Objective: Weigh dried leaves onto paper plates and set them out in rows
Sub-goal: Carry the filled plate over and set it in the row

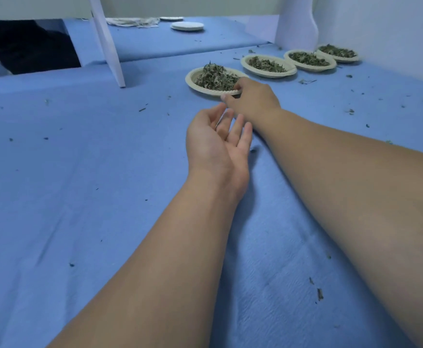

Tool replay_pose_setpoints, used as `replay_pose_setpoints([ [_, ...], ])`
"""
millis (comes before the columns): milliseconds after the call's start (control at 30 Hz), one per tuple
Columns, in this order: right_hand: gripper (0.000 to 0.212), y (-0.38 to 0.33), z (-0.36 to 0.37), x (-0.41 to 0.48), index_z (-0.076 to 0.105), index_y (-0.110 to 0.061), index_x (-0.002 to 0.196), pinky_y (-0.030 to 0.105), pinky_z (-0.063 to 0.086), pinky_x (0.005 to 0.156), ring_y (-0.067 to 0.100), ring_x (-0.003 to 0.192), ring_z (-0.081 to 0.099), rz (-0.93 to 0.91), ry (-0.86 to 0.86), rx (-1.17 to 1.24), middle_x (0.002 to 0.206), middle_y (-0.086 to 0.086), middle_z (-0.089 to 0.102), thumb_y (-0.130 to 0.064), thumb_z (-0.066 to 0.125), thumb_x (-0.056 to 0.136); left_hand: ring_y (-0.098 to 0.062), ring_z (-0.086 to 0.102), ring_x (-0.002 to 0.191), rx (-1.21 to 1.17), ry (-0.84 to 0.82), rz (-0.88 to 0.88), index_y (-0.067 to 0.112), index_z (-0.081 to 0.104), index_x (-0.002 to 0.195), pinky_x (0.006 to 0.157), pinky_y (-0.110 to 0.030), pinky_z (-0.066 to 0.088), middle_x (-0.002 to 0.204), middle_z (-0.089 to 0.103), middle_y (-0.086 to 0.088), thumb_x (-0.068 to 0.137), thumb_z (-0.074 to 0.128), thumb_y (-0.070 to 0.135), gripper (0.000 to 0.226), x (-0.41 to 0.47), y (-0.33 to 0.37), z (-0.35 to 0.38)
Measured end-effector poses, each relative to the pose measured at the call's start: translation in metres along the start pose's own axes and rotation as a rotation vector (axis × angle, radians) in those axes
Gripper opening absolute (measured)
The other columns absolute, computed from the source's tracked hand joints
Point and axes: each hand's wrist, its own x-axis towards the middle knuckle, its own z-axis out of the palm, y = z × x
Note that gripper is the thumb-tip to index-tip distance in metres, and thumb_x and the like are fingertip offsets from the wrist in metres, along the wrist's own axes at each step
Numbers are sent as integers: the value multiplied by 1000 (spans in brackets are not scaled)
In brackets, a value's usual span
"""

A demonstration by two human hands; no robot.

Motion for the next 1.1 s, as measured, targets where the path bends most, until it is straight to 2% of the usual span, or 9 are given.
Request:
replay_pose_setpoints([
  [267,53,0,7,25,59,-26,130,32,45,96,24,123,57,45,22,28,130,0,65,-60,58,89,-31,64,126,9,1,-21,2,63,130,108,-40,52,136,62,-17,102,49,18,34,-3,-3,0],
  [500,55,2,6,29,56,-25,134,32,44,94,25,122,57,51,34,39,130,2,65,-58,57,90,-33,64,126,-8,-9,-36,2,64,130,111,-44,49,135,64,-17,101,50,20,37,-5,-1,-1],
  [567,60,1,5,26,49,-25,139,35,43,97,27,127,53,67,24,62,136,4,59,-57,57,89,-32,64,125,23,-1,-33,2,65,128,111,-44,50,134,64,-17,101,49,20,36,-5,0,0],
  [667,72,-2,0,13,31,-21,149,41,40,103,35,135,45,89,-42,29,152,12,37,-51,56,89,-32,65,124,58,3,-17,1,64,127,110,-44,51,134,64,-18,100,48,18,36,-6,1,0],
  [767,80,6,-11,-8,19,-18,157,44,35,112,34,142,39,94,-139,-32,161,12,26,-52,52,92,-29,67,120,120,-9,3,1,65,123,106,-40,54,131,65,-17,100,48,16,33,-7,-1,0],
  [867,76,18,-22,-40,24,-19,158,47,26,118,27,148,31,62,-174,-145,162,9,31,-60,42,96,-21,68,115,303,16,65,9,66,110,96,-28,55,116,69,-7,101,48,14,21,-5,-6,4],
  [933,72,26,-34,-64,29,-20,157,49,22,120,25,150,25,22,-217,-224,163,8,30,-62,35,99,-18,65,106,571,23,191,16,66,99,92,-27,50,105,68,-1,99,50,10,16,-3,-14,4],
  [1000,69,36,-47,-90,30,-20,157,49,18,122,23,153,20,-10,-262,-255,166,8,24,-60,31,101,-16,61,99,902,-26,338,19,68,105,92,-31,49,109,69,3,94,52,9,22,-2,-24,2],
  [1100,67,50,-69,-136,28,-21,159,44,14,124,21,155,15,-32,-275,-238,168,7,19,-57,32,103,-11,63,107,1244,-128,463,17,68,123,95,-27,49,121,68,5,93,54,12,34,-7,-34,-2],
])
